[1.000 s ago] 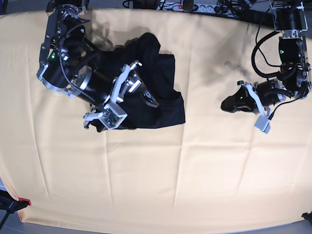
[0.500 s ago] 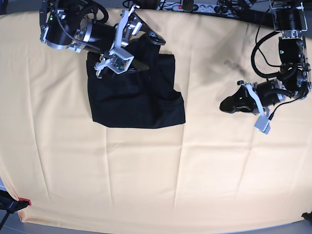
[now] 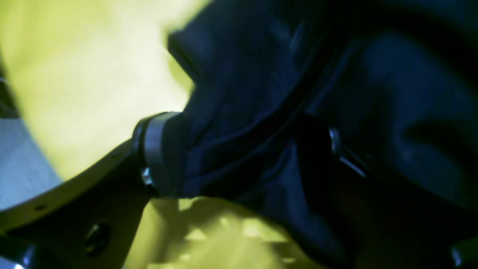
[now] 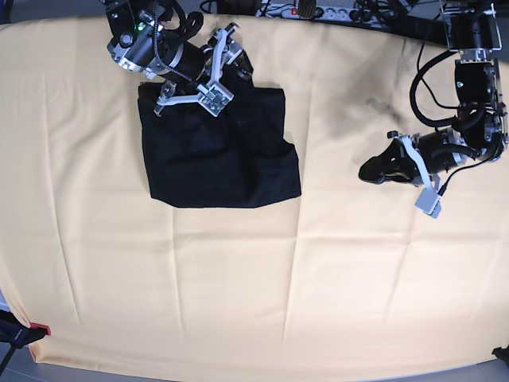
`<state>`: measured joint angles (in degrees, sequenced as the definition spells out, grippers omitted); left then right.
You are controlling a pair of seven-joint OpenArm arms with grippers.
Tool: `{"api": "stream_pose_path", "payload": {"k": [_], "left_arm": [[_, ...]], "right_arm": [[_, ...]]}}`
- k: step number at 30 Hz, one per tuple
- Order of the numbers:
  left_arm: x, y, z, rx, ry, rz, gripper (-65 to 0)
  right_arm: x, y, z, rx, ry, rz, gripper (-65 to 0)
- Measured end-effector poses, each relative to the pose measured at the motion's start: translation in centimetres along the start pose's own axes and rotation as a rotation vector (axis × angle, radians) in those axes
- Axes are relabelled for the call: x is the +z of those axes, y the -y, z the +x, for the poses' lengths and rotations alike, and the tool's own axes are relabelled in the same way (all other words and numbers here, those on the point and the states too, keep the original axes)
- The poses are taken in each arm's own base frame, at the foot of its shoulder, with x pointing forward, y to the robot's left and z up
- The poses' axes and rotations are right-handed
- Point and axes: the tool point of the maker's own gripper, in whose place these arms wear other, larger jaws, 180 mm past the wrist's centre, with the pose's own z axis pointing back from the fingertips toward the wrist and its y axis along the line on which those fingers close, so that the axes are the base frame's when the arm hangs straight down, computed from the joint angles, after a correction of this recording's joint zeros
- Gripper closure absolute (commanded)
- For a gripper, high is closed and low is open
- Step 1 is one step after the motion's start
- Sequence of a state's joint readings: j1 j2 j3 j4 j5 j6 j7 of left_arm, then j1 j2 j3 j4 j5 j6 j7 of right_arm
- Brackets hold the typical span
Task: Fold the T-shirt properly
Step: 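Grasp the collar end with the right gripper and fold it over the stack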
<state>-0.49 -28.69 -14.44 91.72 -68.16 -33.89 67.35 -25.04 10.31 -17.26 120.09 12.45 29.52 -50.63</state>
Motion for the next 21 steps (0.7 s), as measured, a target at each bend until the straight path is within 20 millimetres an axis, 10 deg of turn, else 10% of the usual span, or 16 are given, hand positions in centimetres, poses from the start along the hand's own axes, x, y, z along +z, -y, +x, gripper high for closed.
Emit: {"api": "stream_pose_path", "payload": {"k": [3, 9, 21], "left_arm": [[0.0, 0.0, 0.0, 0.000, 0.001, -0.001, 0.0], [0.0, 0.1, 0.1, 0.002, 0.003, -0.006, 0.0], [0.0, 0.1, 0.1, 0.002, 0.003, -0.006, 0.0]], "right_arm": [[-0.1, 0.2, 0.1, -0.009, 0.004, -0.007, -41.9], [-0.1, 0.8, 0.8, -0.011, 0.018, -0.024, 0.0], [1.2, -1.6, 7.8, -0.051, 0.260, 0.165, 0.0]]}}
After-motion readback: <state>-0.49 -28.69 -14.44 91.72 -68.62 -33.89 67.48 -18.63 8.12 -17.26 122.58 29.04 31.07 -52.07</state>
